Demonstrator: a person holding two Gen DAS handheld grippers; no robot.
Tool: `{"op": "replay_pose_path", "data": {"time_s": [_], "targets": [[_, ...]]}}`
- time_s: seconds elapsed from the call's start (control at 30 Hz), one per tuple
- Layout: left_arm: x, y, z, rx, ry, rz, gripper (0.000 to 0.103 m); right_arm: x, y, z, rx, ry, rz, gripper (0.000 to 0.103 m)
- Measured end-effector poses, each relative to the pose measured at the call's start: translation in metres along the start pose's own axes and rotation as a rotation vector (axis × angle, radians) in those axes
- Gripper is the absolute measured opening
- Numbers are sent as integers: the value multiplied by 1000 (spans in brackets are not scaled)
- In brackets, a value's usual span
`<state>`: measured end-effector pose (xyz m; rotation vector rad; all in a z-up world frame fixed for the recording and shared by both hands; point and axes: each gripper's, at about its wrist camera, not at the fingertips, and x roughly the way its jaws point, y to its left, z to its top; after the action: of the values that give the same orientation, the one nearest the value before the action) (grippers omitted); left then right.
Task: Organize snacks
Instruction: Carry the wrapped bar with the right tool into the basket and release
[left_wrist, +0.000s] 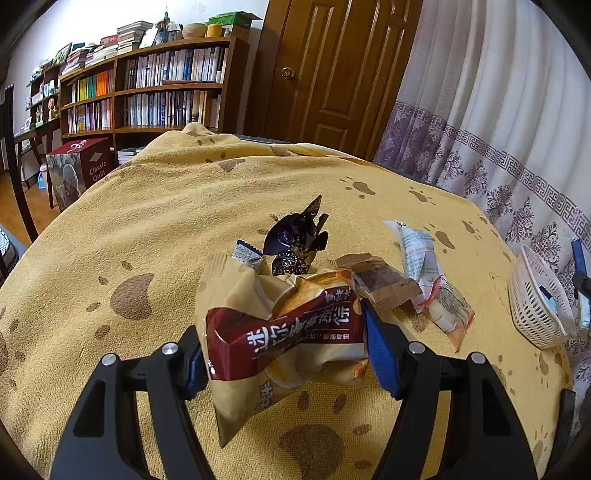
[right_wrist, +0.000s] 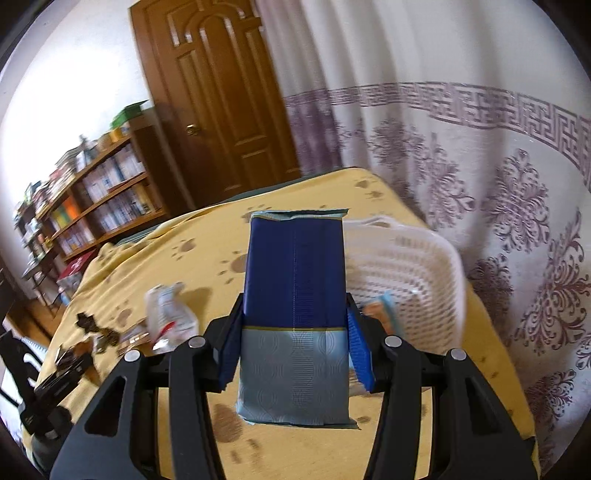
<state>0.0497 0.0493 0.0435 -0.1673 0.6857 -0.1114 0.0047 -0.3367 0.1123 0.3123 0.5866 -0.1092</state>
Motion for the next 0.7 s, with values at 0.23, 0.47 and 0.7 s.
{"op": "replay_pose_path", "data": {"time_s": [0.23,0.47,0.7], "targets": [[0,0,0,0,0,1,70,21,-20,3,8,18,-79,51],[0,0,0,0,0,1,70,34,-30,0,17,28,-122,53],[-2,-3,-1,9,-4,0,70,19,-28,-4,-7,-9,-134,53]]}}
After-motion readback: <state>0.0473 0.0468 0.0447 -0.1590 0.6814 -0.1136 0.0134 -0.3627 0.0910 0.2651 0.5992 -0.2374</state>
